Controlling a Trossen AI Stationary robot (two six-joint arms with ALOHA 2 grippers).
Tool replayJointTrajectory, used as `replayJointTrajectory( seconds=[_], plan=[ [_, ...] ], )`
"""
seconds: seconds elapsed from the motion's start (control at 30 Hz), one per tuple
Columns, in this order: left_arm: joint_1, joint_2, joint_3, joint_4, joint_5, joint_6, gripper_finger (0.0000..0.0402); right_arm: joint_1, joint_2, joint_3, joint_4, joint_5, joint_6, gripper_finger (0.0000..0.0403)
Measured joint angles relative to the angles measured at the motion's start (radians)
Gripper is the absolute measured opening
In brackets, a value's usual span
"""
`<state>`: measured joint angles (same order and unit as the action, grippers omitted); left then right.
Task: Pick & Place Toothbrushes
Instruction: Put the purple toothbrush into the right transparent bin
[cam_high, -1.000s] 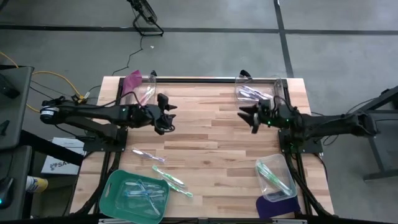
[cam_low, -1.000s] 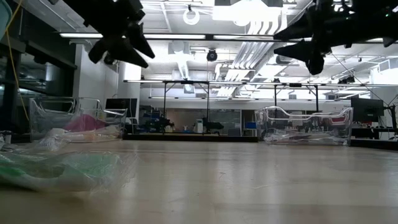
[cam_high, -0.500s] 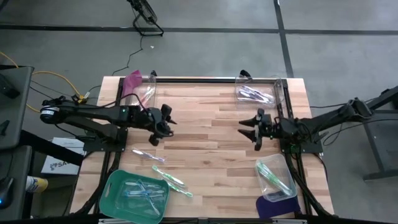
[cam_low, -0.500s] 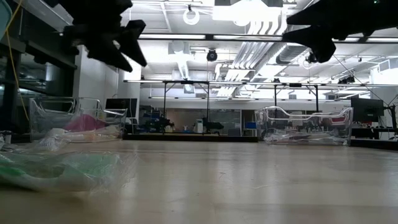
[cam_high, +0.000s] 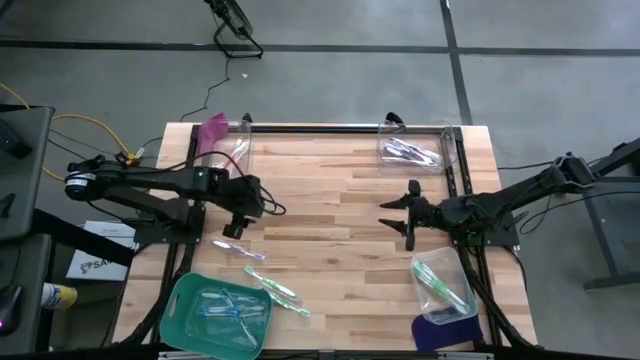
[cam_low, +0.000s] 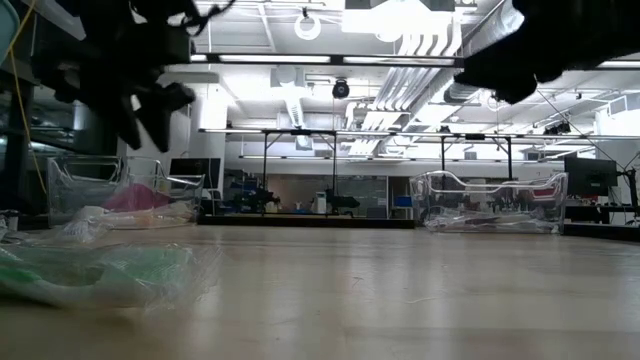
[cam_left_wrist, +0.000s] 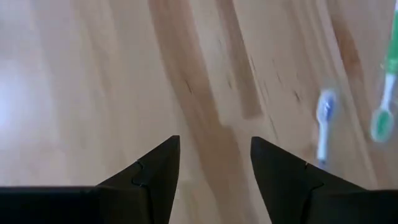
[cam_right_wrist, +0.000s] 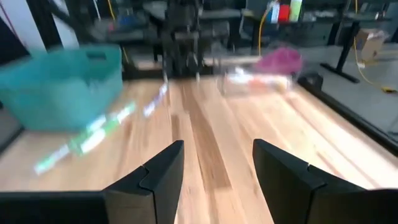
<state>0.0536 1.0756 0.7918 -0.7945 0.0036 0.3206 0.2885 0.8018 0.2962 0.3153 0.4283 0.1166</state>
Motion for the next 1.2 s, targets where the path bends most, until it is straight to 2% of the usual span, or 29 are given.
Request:
replayJointTrajectory(
  seconds=[0.23, 0.37, 0.57, 0.7, 0.87, 1.2],
  plan=[
    [-0.001, 0.057, 0.0, -0.102, 0.105, -0.039, 0.019, 0.0, 0.079, 0.0, -0.078, -0.019, 0.01, 0.0185],
    [-0.003, 0.091, 0.0, -0.161, 0.187, -0.047, 0.019, 0.0, 0.114, 0.0, -0.073, -0.086, 0.019, 0.0185],
    [-0.078, 0.154, 0.0, -0.291, 0.225, -0.104, 0.019, 0.0, 0.144, 0.0, -0.063, -0.115, 0.062, 0.0184],
    [-0.163, 0.186, 0.0, -0.307, 0.22, -0.151, 0.019, 0.0, 0.155, 0.0, -0.027, -0.115, 0.086, 0.0183],
    [-0.273, 0.218, -0.009, -0.296, 0.12, -0.229, 0.019, 0.001, 0.155, 0.0, 0.027, -0.116, 0.096, 0.0183],
    [-0.424, 0.256, -0.075, -0.22, 0.038, -0.369, 0.019, 0.039, 0.155, 0.0, 0.076, -0.114, 0.092, 0.0183]
  ],
)
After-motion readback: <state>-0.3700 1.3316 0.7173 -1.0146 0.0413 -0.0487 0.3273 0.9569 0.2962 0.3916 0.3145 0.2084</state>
